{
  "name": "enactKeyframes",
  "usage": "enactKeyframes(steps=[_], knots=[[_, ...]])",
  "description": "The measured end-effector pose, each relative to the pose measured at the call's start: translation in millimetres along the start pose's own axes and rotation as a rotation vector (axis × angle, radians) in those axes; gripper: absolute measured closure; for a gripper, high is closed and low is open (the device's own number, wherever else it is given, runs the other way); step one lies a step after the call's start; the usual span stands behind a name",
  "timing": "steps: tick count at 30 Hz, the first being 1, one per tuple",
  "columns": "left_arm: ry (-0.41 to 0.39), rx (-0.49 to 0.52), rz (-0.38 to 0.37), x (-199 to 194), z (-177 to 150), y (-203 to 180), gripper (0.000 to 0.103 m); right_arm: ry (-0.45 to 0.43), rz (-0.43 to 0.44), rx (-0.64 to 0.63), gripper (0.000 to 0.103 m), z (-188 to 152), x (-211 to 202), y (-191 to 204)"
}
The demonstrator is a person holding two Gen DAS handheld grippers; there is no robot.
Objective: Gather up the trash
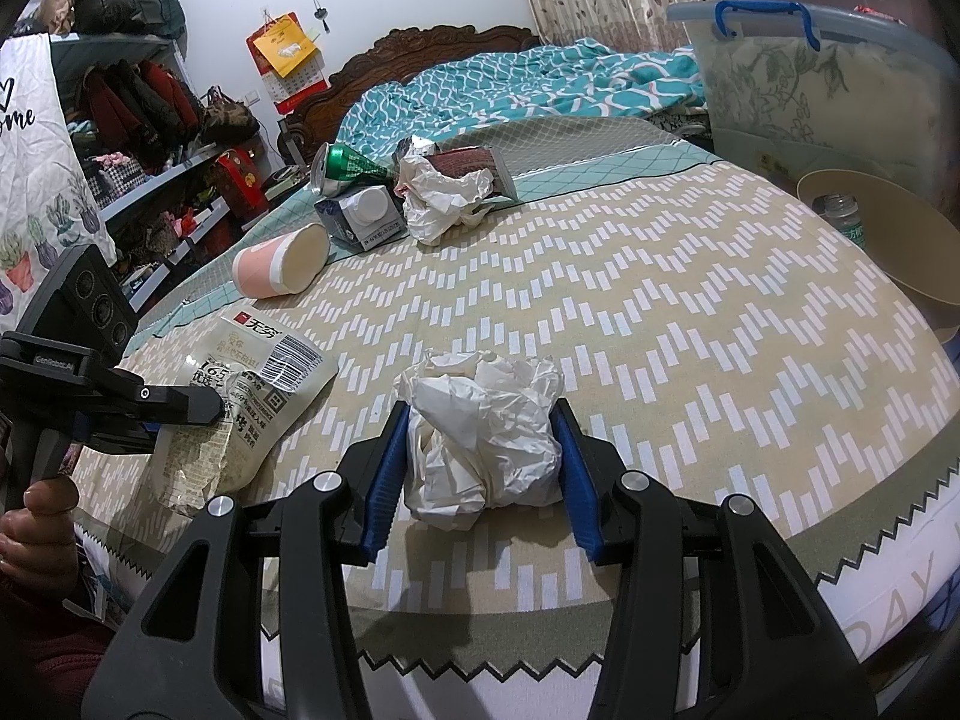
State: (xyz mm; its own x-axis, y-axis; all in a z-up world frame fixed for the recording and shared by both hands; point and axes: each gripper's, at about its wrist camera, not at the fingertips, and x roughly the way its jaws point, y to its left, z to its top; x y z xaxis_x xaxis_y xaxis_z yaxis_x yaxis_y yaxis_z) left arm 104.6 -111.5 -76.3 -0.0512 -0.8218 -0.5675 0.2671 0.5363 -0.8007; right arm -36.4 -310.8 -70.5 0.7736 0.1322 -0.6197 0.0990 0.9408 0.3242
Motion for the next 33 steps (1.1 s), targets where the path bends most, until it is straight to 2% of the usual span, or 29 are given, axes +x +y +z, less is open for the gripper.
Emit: enactKeyframes(steps=[6,33], knots=[[0.0,0.02,-0.008,-0.4,-0.2,-9.2,0.093,0.0,0.002,0.0,0.054,0.7,0.8,-1.0],[0.007,0.009,-0.008,1.8,-1.0,-4.7,0.093,-0.001,0.002,0.0,0.054,0.6,1.3,-0.9]])
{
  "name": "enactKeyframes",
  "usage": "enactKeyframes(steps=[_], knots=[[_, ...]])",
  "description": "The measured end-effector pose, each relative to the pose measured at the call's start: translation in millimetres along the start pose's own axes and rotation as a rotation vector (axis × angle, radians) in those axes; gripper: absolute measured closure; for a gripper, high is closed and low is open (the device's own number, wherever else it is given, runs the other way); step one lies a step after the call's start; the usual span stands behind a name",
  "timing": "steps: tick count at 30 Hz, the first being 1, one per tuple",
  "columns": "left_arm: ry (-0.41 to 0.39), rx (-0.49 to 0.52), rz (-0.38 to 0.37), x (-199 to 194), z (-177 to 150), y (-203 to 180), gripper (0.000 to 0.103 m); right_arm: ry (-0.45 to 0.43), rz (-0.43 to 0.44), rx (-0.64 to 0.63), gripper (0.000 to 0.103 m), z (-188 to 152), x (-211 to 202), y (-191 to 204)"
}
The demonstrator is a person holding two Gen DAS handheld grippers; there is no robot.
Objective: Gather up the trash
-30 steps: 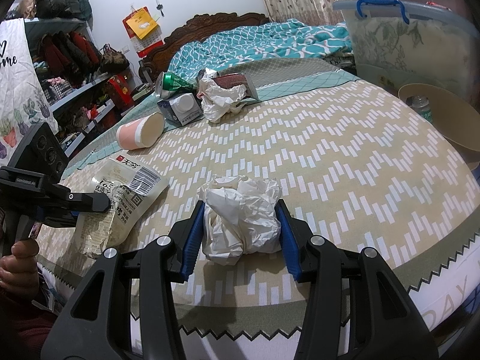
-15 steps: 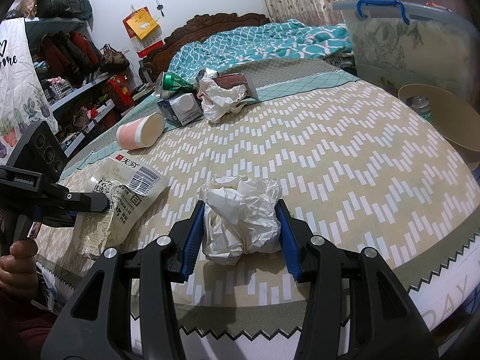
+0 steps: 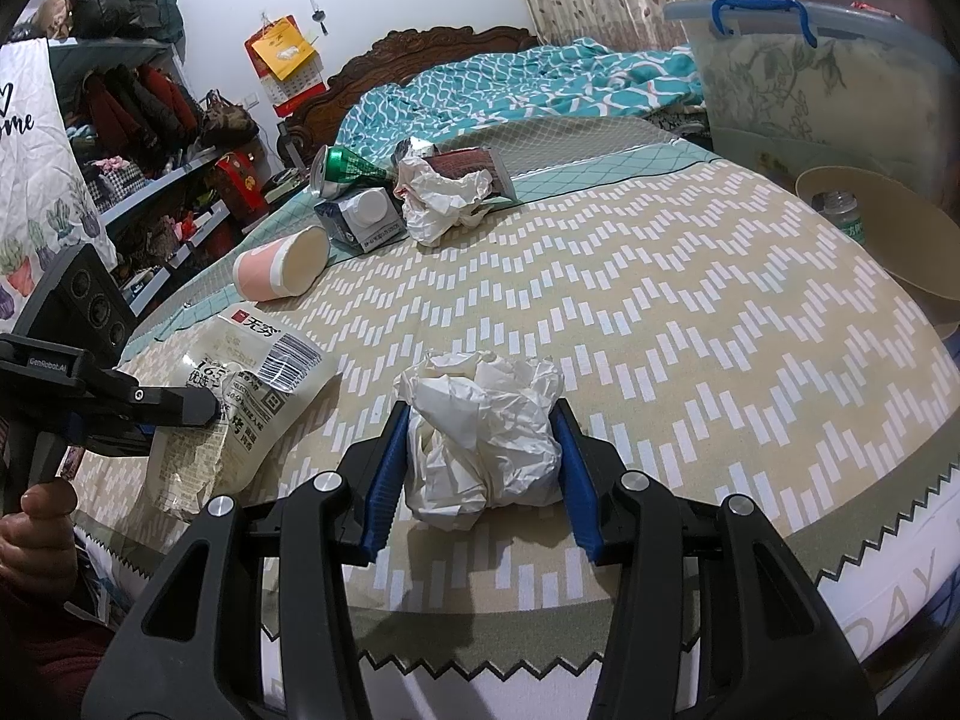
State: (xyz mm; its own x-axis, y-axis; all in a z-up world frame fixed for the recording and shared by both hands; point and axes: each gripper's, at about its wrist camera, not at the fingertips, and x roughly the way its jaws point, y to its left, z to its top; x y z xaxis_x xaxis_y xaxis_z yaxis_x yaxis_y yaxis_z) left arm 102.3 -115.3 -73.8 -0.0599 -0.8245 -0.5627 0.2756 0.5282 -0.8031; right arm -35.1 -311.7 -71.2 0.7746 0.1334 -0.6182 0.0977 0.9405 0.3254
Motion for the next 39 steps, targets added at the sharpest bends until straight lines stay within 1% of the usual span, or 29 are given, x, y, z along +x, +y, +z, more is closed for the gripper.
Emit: enactKeyframes(steps=[14,22,26,29,33,37,39], knots=[[-0.001,0.006,-0.005,-1,1,-1,0.093,-0.004,0.008,0.011,0.056,2,-5,-2],[0.006,0.019,-0.025,0,4,-9,0.093,-0.022,0.016,0.008,0.056,6,-11,0],[0.015,0.03,-0.026,5,8,-15,0.093,-0.013,0.009,0.01,0.056,6,-9,-4],[0.022,0.044,-0.023,10,14,-22,0.093,-0.019,0.003,0.022,0.056,6,-11,-9],[0.033,0.07,-0.019,17,20,-34,0.093,-0.049,-0.012,0.032,0.056,11,-18,-18],[0.052,0.109,-0.007,29,30,-49,0.093,-0.078,-0.035,0.044,0.056,18,-24,-31],[0.067,0.14,0.005,39,40,-62,0.093,-0.093,-0.054,0.05,0.056,23,-27,-40]])
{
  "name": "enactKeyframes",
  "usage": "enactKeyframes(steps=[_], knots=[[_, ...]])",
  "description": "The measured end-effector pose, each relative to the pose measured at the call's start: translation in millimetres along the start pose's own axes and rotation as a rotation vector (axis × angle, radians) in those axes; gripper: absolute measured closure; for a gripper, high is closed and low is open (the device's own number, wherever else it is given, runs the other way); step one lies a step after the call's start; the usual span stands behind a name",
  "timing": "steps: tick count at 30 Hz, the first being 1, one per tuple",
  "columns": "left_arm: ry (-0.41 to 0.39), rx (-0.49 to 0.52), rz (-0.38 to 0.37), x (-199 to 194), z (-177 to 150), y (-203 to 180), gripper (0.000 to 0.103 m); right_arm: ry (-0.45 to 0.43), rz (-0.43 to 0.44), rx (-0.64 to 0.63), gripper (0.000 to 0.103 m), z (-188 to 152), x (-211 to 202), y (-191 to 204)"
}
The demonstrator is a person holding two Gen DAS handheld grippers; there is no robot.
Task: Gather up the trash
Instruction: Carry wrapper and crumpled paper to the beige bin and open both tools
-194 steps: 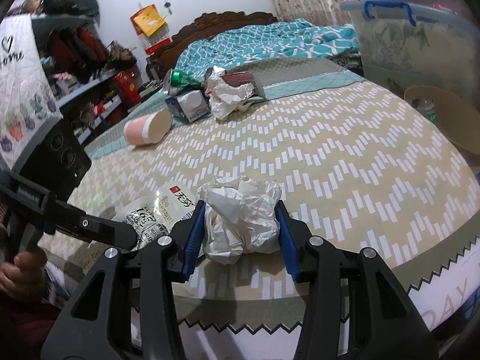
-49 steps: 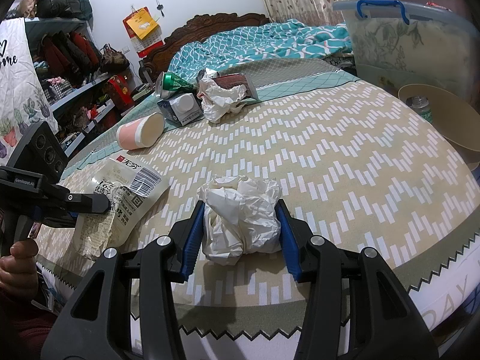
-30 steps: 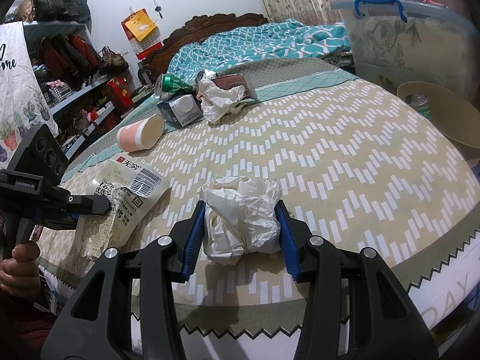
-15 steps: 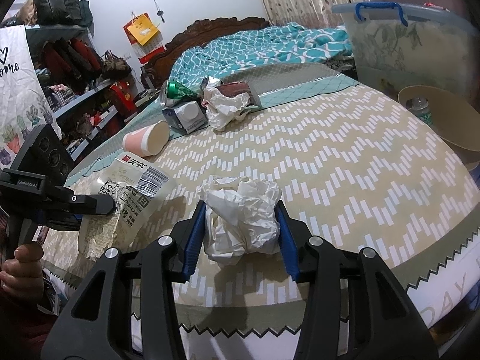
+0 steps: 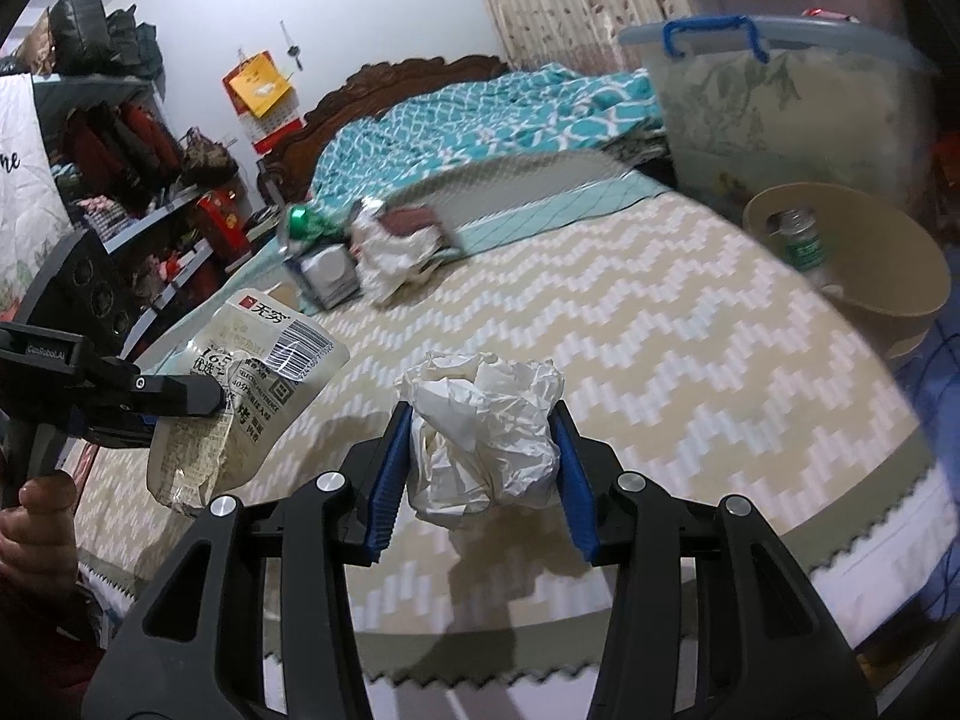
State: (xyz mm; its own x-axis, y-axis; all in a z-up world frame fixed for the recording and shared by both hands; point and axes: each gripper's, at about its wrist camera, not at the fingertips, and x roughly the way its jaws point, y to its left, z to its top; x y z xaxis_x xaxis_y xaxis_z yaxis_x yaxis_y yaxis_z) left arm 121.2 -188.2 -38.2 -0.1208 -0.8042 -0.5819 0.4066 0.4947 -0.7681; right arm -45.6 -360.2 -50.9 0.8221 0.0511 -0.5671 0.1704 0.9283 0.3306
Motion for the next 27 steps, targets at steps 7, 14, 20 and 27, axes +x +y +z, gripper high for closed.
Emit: enactKeyframes(steps=[7,14,20,27], knots=[[0.058,0.128,0.003,47,56,-48,0.093,-0.08,-0.111,0.045,0.056,28,-15,-50],[0.15,0.25,0.02,133,120,-110,0.092,-0.145,-0.221,0.138,0.056,68,-33,-126],[0.182,0.299,0.053,223,166,-157,0.047,-0.135,-0.315,0.161,0.041,100,-24,-181],[0.206,0.304,0.07,259,169,-171,0.028,-0.197,-0.359,0.236,0.029,96,-43,-204]])
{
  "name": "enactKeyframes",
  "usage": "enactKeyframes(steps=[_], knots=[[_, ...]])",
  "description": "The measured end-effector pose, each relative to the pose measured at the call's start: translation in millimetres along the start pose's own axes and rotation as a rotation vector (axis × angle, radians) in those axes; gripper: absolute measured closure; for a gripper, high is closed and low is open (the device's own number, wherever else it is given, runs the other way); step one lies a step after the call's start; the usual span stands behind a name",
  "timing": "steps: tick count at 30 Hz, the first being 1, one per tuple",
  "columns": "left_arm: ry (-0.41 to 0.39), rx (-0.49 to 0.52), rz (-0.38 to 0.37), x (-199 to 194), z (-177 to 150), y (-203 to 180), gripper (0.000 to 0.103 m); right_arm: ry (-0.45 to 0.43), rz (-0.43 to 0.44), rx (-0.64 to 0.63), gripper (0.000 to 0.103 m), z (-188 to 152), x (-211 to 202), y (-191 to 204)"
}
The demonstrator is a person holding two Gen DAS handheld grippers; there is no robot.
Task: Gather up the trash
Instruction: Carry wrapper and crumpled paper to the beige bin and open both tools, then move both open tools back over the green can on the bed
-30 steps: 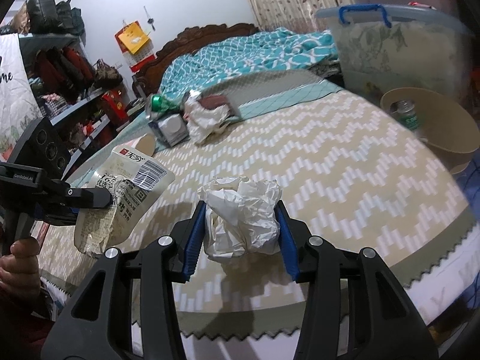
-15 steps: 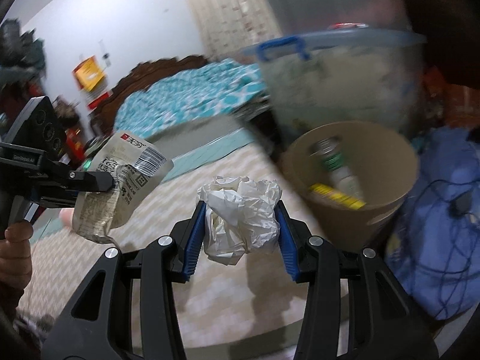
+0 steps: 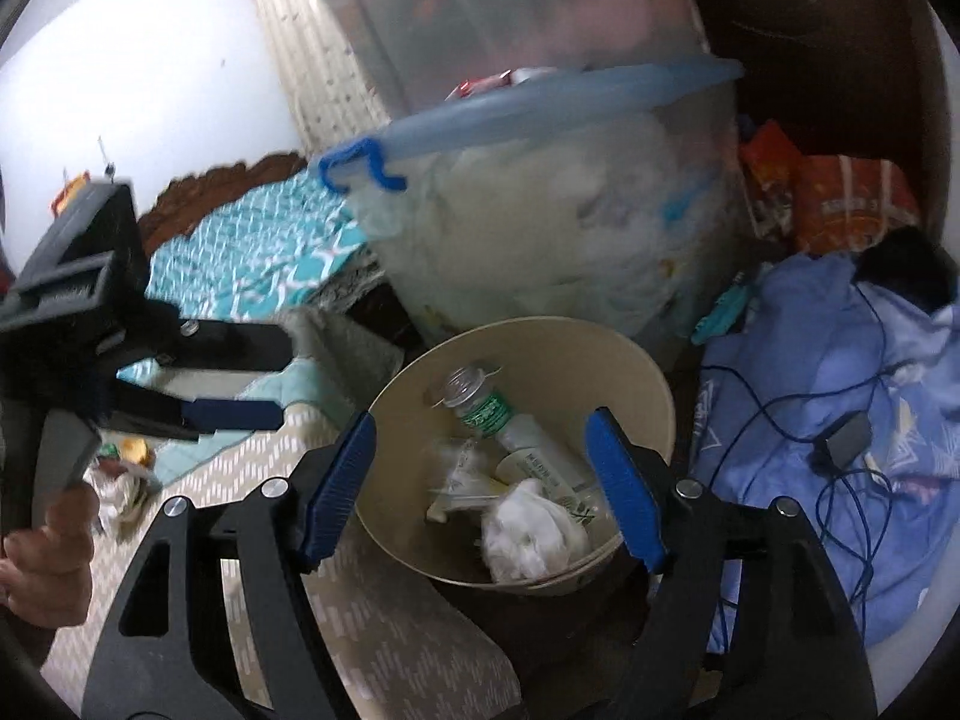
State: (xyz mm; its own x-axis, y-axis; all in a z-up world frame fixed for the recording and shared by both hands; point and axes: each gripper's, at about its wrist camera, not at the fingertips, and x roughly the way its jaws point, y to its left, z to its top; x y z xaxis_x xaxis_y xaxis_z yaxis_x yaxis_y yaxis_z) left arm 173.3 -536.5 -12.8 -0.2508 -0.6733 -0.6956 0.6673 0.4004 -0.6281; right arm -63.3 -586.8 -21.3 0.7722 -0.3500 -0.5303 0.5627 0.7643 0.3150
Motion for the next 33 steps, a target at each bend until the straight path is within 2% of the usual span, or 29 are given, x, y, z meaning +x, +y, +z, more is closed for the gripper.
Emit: enactKeyframes(steps=[5,11,14,17,19,22,24,28,33], knots=[[-0.043,0.034,0.011,-40,-35,6,0.028,0.007,0.059,0.006,0.031,-12,-11,11],[-0.091,0.04,0.108,-117,-124,46,0.029,0.08,0.22,-0.061,0.036,-18,-4,68],[-0.148,-0.031,0.18,-167,-178,84,0.029,0.15,0.349,-0.12,0.036,-18,11,120],[-0.216,-0.131,0.22,-207,-222,116,0.029,0.223,0.489,-0.193,0.035,-15,32,187],[-0.263,-0.199,0.237,-229,-246,135,0.029,0.269,0.542,-0.23,0.035,-12,53,231],[-0.348,-0.29,0.235,-261,-283,157,0.029,0.393,0.604,-0.243,0.035,-11,98,299],[-0.396,-0.334,0.226,-277,-307,167,0.029,0.476,0.603,-0.265,0.035,-13,131,346],[-0.438,-0.381,0.238,-299,-342,183,0.029,0.573,0.506,-0.353,0.035,-23,182,423],[-0.511,-0.44,0.222,-327,-375,202,0.029,0.759,0.423,-0.352,0.035,-47,232,471]])
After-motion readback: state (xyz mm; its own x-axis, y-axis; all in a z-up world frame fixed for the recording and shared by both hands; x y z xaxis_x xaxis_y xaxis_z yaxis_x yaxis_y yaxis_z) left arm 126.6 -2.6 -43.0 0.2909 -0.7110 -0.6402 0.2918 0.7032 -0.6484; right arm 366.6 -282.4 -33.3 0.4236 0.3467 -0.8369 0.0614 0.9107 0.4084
